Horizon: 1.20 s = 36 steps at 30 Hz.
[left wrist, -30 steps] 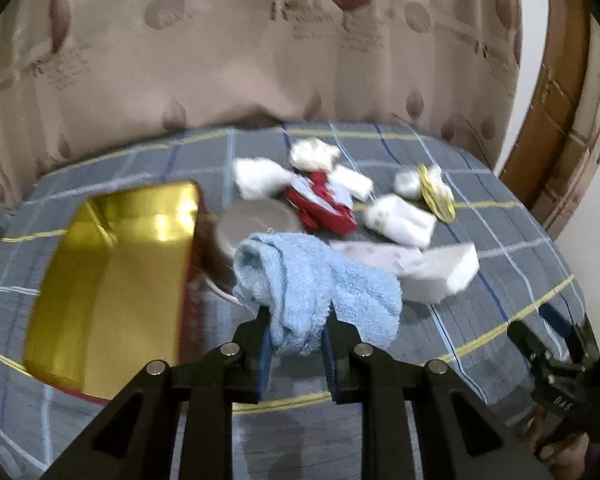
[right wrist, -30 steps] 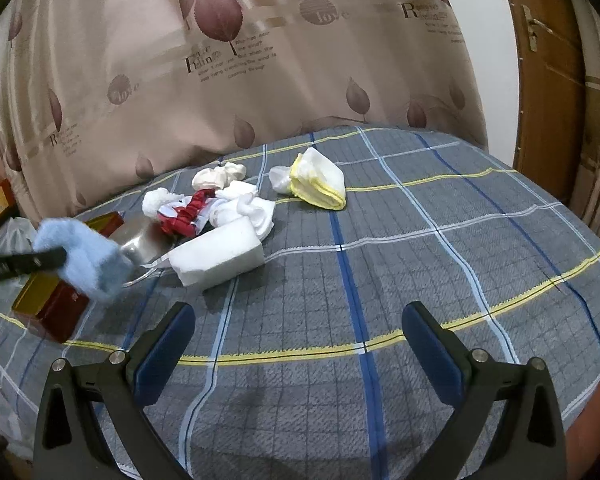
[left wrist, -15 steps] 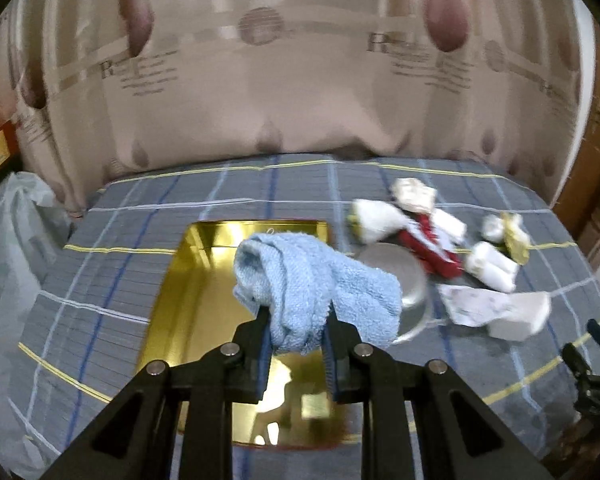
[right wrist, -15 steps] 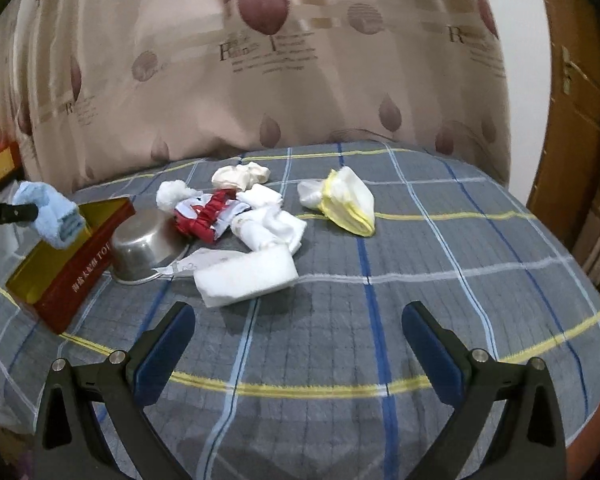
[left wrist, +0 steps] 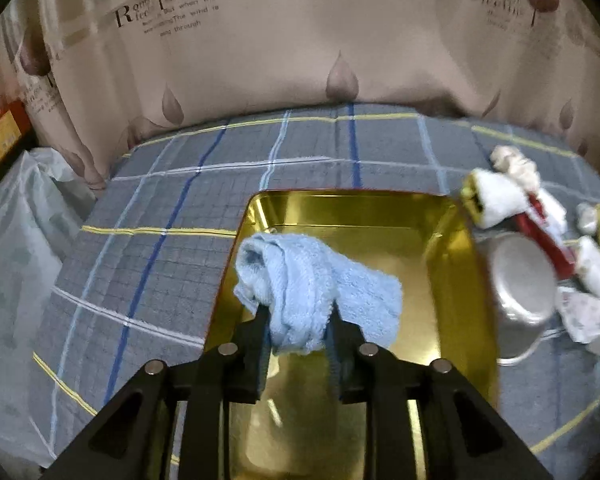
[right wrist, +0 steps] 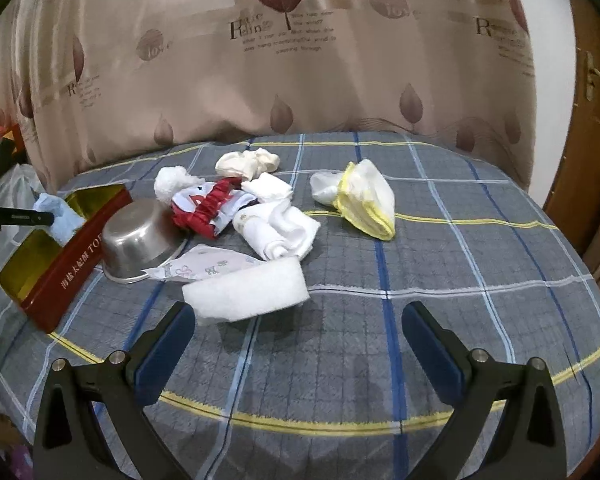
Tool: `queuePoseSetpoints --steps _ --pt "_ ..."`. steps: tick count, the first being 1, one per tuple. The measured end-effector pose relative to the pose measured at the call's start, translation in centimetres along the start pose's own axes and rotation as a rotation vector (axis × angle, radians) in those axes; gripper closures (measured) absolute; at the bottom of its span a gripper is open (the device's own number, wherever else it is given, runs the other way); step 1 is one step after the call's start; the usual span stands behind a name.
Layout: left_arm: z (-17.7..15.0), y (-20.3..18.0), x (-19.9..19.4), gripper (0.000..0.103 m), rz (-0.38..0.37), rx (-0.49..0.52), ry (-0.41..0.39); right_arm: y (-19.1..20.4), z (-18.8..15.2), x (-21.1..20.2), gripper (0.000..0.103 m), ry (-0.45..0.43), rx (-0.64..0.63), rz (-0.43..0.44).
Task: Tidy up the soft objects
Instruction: 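Carry the blue towel over the gold tray with left while right grasps the sponge, then release the towel into the tray with left while right places the sponge there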
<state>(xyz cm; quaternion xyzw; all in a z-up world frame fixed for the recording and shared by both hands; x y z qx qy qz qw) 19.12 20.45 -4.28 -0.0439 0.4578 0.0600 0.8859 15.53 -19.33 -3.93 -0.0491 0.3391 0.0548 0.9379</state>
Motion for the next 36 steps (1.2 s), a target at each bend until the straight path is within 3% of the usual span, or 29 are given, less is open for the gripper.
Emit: queuePoseSetpoints --steps 4,10,15,16,17,18,22,28,32,36 --pt "0.2 -0.7 1.1 0.063 0.109 0.057 0.0 0.9 0.5 0.4 0.0 -0.005 -0.031 0.013" --pt "0.7 -0.4 -0.3 0.056 0.115 0.023 -0.068 1.8 0.9 1.7 0.0 0.026 -0.074 0.017" --pt "1.4 0.1 -2.2 0.052 0.069 -0.02 -0.114 2.1 1.2 2.4 0.002 0.03 -0.104 0.013" --pt "1.5 0.1 -2.3 0.052 0.071 -0.014 -0.109 2.1 1.2 2.5 0.008 0.033 -0.112 0.022" --pt "1.6 0.0 -2.4 0.052 0.075 -0.009 -0.099 2.2 1.1 2.4 0.029 0.033 -0.118 0.05" --pt "1.5 -0.1 -2.8 0.052 0.072 -0.01 -0.098 2.2 1.1 2.2 0.039 0.036 -0.121 0.079" --pt "0.6 -0.8 -4.7 0.052 0.047 -0.021 -0.121 2.5 0.7 1.3 0.041 0.051 -0.148 0.094" --pt "-1.9 -2.0 -8.5 0.051 0.008 -0.059 -0.16 1.0 0.6 -2.9 0.042 0.027 -0.074 0.19" --pt "-3.8 -1.7 -10.4 0.051 0.004 -0.123 -0.159 2.1 2.6 -6.2 0.042 -0.025 -0.07 0.272" --pt "-6.3 -0.5 -12.1 0.051 0.015 -0.213 -0.164 5.8 5.9 -8.0 0.042 -0.079 -0.088 0.386"
Point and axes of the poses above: each gripper's, at about its wrist camera, not at the fingertips, and x roughly the way its jaws point, y to its left, z to its top, the point moved 1 cm from there along x, roughly the way its jaws point, and after that the axes turned 10 degrees about -z, right-handed, at the moved point
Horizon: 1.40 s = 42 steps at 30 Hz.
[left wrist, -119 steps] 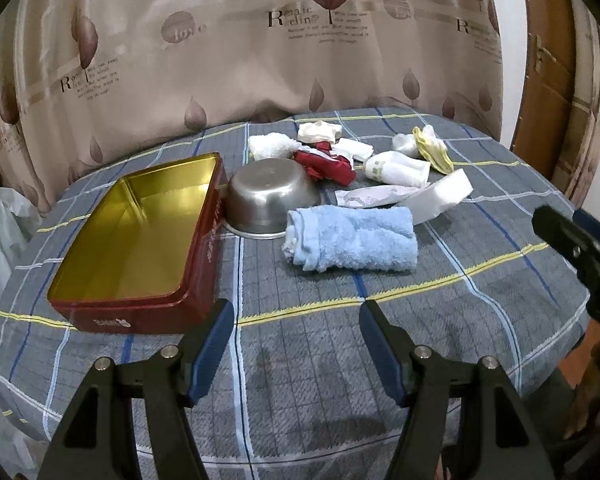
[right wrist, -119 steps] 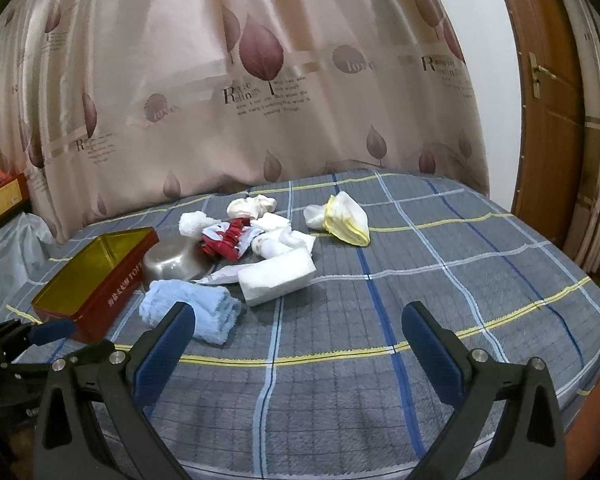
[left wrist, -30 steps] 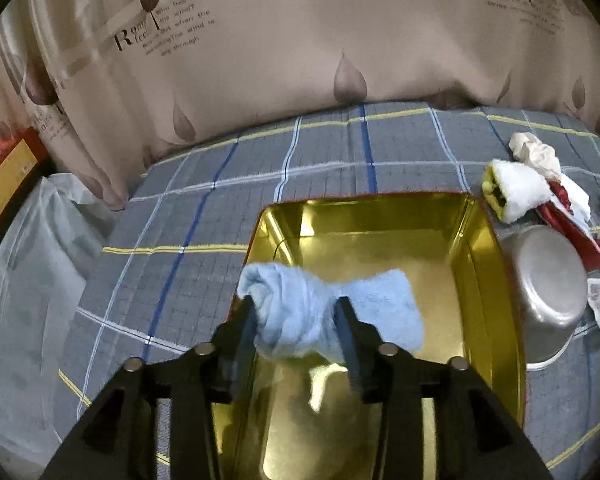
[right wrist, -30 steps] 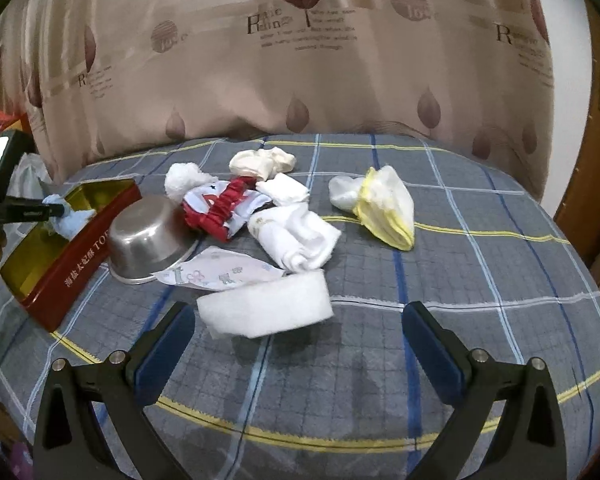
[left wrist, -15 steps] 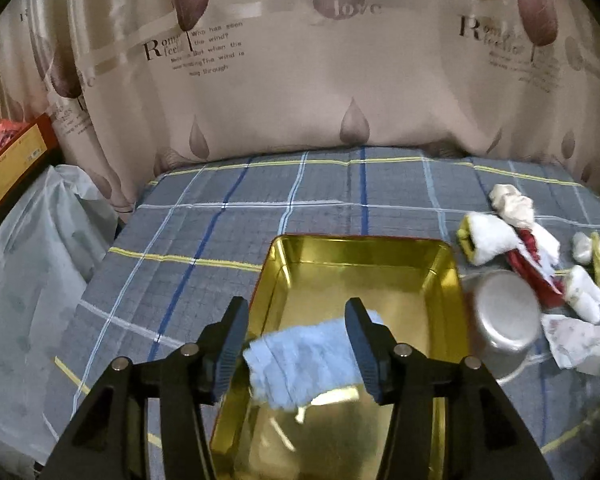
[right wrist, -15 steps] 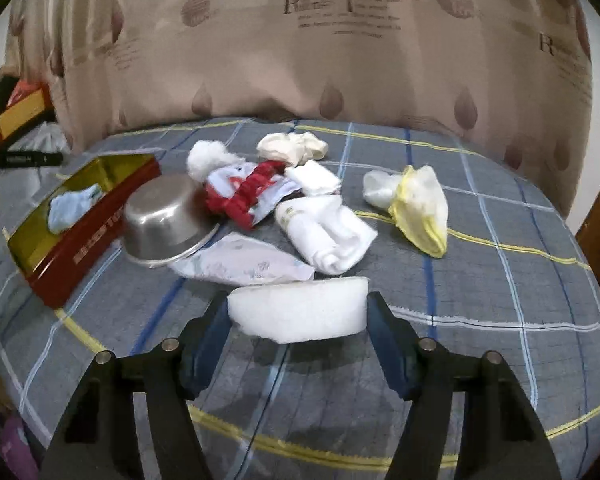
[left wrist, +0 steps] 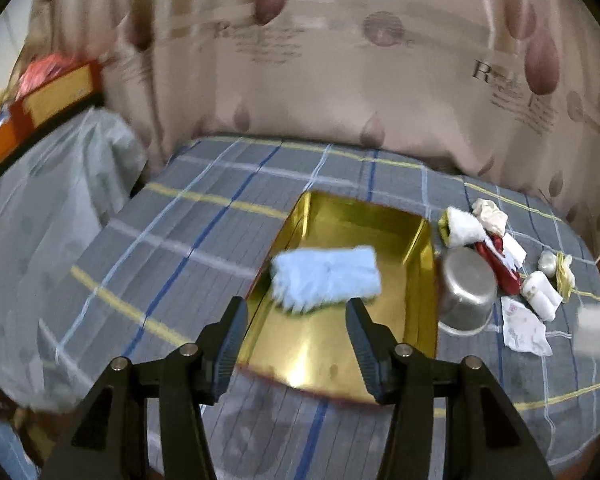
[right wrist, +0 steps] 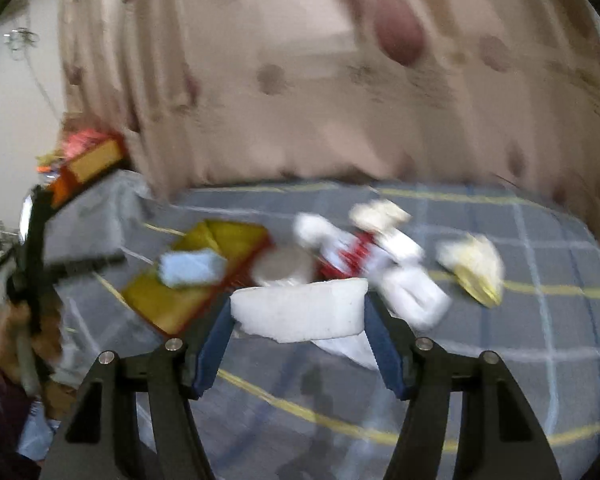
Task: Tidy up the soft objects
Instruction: 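Release the towel into the tray with left while right places the sponge there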
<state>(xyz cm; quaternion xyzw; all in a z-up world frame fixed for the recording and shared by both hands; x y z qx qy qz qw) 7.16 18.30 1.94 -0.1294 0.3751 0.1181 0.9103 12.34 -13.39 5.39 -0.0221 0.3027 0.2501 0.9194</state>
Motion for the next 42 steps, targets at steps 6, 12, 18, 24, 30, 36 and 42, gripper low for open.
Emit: queuePoseSetpoints --steps 6,12,18,24,30,36,42 --pt "-3.6 3.1 -1.8 0.051 0.045 -0.093 0.039 7.3 4.6 5.9 0.042 -0.018 -0.073 0.093" --pt "-4.7 4.5 -2.6 0.051 0.098 -0.088 0.016 13.4 7.3 14.3 0.042 0.071 -0.086 0.129" --pt "-4.7 4.2 -2.5 0.051 0.109 -0.053 0.002 17.7 8.5 21.1 0.042 0.166 -0.113 0.079" --pt "-4.7 4.9 -1.8 0.051 0.089 -0.072 0.023 19.5 8.3 25.6 0.041 0.227 -0.134 0.039" --pt "-5.0 5.1 -1.3 0.051 0.081 -0.086 0.039 20.5 7.6 27.1 0.034 0.251 -0.151 0.006" --pt "-5.2 4.9 -1.3 0.051 0.086 -0.082 0.043 20.1 6.9 25.9 0.011 0.246 -0.128 0.025" --pt "-5.2 4.7 -1.3 0.051 0.093 -0.08 0.044 17.2 7.3 20.9 0.009 0.128 -0.041 0.119"
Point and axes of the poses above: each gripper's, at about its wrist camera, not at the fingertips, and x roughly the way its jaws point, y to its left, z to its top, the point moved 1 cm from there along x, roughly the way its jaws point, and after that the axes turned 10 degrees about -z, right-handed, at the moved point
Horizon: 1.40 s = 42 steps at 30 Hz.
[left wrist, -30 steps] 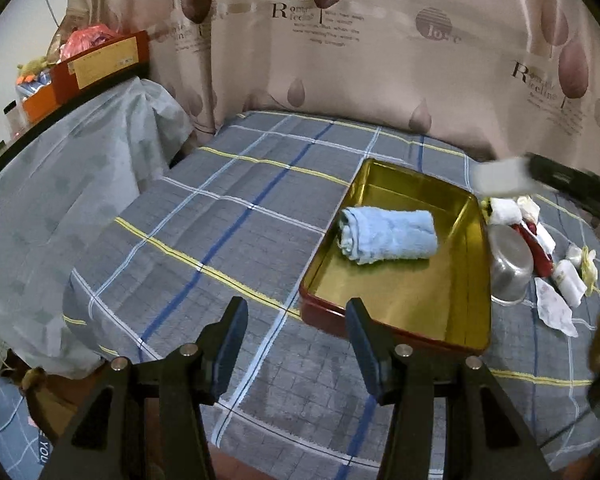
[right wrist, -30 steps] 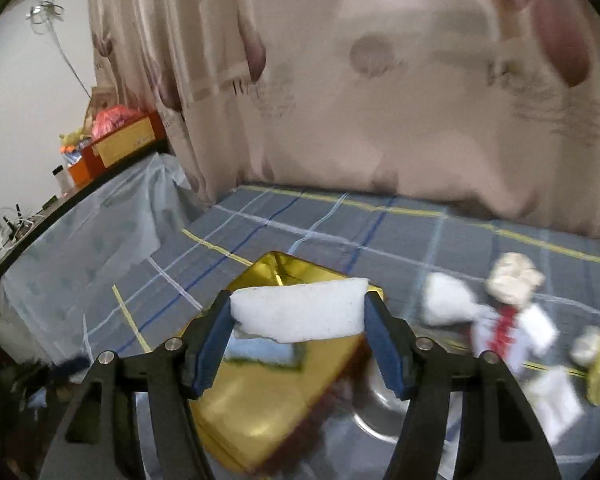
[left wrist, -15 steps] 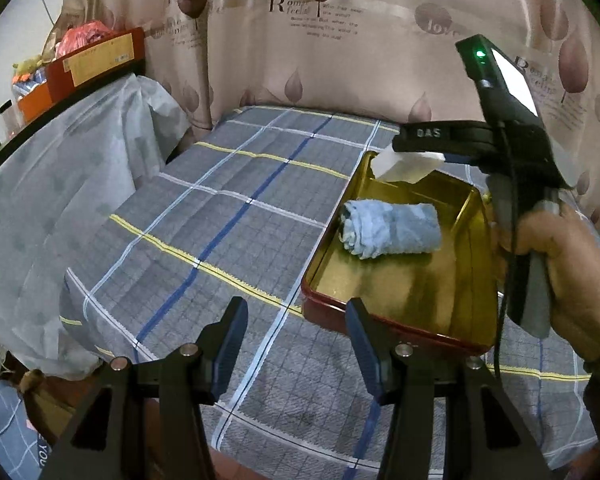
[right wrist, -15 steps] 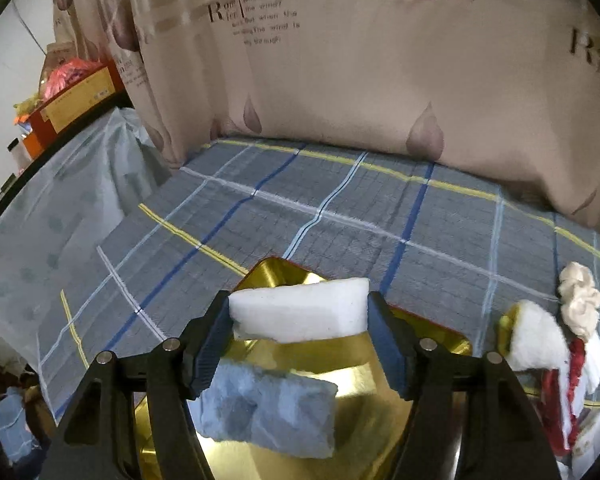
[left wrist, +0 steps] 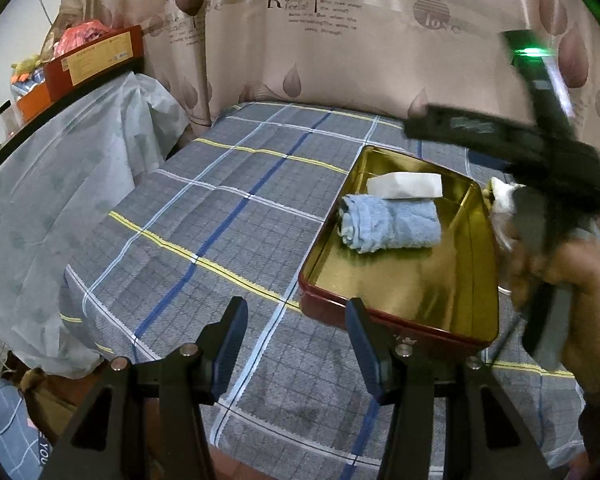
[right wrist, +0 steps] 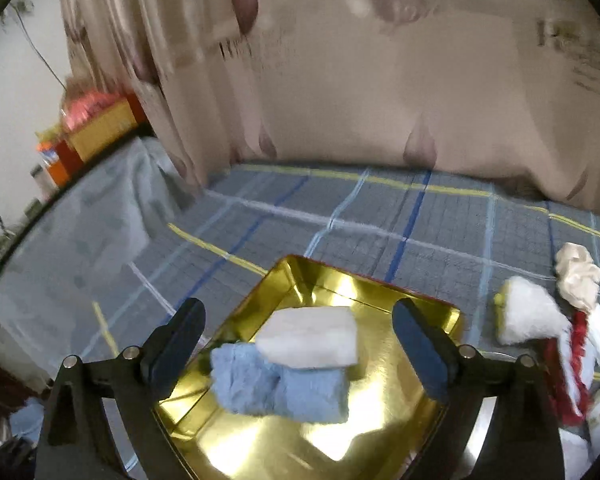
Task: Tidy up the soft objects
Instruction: 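Release the towel into the tray with left while right places the sponge there, then reach the left gripper to the floral paper napkin and grasp it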
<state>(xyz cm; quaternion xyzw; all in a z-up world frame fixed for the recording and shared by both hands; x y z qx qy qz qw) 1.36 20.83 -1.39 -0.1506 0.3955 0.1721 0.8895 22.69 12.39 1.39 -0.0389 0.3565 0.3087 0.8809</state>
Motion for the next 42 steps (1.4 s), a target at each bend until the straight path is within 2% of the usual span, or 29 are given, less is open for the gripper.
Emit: queuePoseSetpoints --steps 2,6,9,10,13,15,17,20,22,25,28,30,36,42 --pt "-0.1 -0.2 -0.2 0.051 0.006 0.011 -0.008 -1.6 -1.0 -2.9 0.008 -0.062 0.01 -0.026" --pt "-0.2 -1.1 -0.8 0.051 -0.015 0.034 -0.024 -7.8 -5.2 -8.7 0.003 -0.157 0.016 -0.19" --pt "-0.6 -2.4 -1.3 0.051 -0.039 0.08 -0.029 -14.1 -9.1 -12.4 0.003 -0.167 0.044 -0.367" --pt "-0.7 -3.1 -1.5 0.051 -0.057 0.102 -0.031 -17.0 -10.7 -13.6 0.002 -0.154 0.044 -0.466" --pt "-0.9 -5.5 -2.6 0.051 -0.133 0.171 -0.035 -23.3 -13.8 -15.3 0.002 -0.095 0.065 -0.644" --pt "-1.2 -7.7 -3.2 0.05 -0.253 0.228 -0.009 -27.8 -16.0 -16.2 0.002 -0.046 0.112 -0.738" --pt "-1.4 -9.4 -3.4 0.048 -0.349 0.25 0.02 -31.1 -17.8 -16.8 0.002 -0.011 0.157 -0.796" --pt "-1.5 -12.6 -2.3 0.047 -0.48 0.252 0.091 -34.9 -19.0 -17.4 0.002 0.031 0.293 -0.775" --pt "-1.5 -14.5 -1.5 0.046 -0.525 0.257 0.118 -35.7 -19.2 -17.6 0.002 0.03 0.347 -0.766" --pt "-1.2 -18.5 1.1 0.046 -0.608 0.29 0.2 -35.6 -19.0 -16.8 0.002 0.062 0.334 -0.756" --pt "-0.9 -21.0 3.9 0.046 -0.645 0.285 0.262 -35.1 -19.1 -17.0 0.002 0.037 0.308 -0.746" --pt "-0.5 -22.8 6.2 0.046 -0.699 0.261 0.31 -34.9 -19.1 -17.1 0.002 0.022 0.304 -0.74" --pt "0.0 -25.7 11.0 0.046 -0.679 0.256 0.371 -35.0 -19.1 -17.5 0.002 -0.004 0.327 -0.698" --pt "0.2 -26.3 13.8 0.046 -0.676 0.211 0.389 -34.9 -18.9 -17.1 0.002 -0.01 0.323 -0.659"
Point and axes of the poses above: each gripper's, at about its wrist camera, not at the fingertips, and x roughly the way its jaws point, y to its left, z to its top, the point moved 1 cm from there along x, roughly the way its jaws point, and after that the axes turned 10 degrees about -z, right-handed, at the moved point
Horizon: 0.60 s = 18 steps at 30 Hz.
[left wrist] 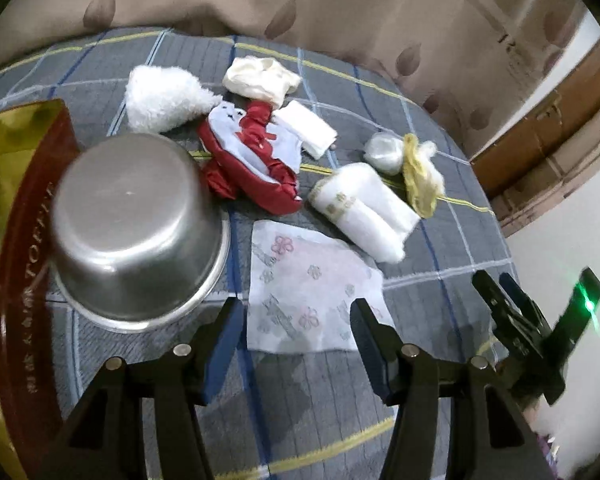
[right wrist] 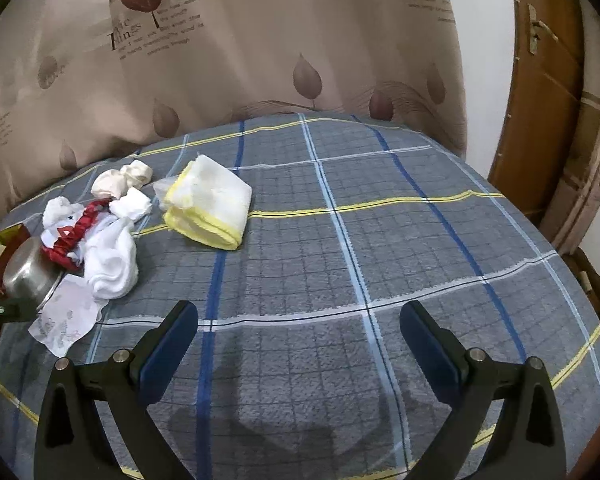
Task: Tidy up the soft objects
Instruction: 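Reach the left gripper to the floral paper napkin and grasp it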
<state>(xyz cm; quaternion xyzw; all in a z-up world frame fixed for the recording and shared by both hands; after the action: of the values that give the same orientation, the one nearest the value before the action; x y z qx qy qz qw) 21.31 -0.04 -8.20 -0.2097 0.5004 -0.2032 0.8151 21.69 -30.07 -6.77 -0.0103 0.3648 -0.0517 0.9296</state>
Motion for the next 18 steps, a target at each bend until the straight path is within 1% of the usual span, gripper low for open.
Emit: queuePoseSetpoints --steps 4,8,13,14,15,16,17,18 --pt "0.7 0.1 1.3 0.046 -0.01 -0.017 0.023 -0.3 0.0 0.2 0.002 0.008 0.019 0.019" --pt "1.1 -0.5 2.7 0.046 0.018 0.011 0.045 -0.3 0.0 0.4 0.002 0.018 0.025 0.032" --pt "1.4 -1.1 3.5 0.047 0.035 0.038 0.041 -0.4 0.0 0.4 0.002 0.018 0.026 0.039" --pt "1.4 -1.1 3.7 0.05 0.041 0.042 0.04 -0.4 0.0 0.4 0.002 0.019 0.026 0.04" --pt "1.4 -1.2 3.7 0.061 0.043 0.049 0.036 -0.4 0.0 0.5 0.002 0.021 0.027 0.04" --pt "1.4 -1.3 3.8 0.097 0.047 0.058 0.031 -0.4 0.0 0.5 0.002 0.023 0.028 0.041" --pt "1.3 -1.4 3.9 0.096 0.047 0.066 0.033 -0.4 0.0 0.5 0.002 0.022 0.028 0.041" --pt "1.2 -1.3 4.2 0.096 0.046 0.063 0.054 -0.5 0.0 0.6 0.002 0.024 0.03 0.042"
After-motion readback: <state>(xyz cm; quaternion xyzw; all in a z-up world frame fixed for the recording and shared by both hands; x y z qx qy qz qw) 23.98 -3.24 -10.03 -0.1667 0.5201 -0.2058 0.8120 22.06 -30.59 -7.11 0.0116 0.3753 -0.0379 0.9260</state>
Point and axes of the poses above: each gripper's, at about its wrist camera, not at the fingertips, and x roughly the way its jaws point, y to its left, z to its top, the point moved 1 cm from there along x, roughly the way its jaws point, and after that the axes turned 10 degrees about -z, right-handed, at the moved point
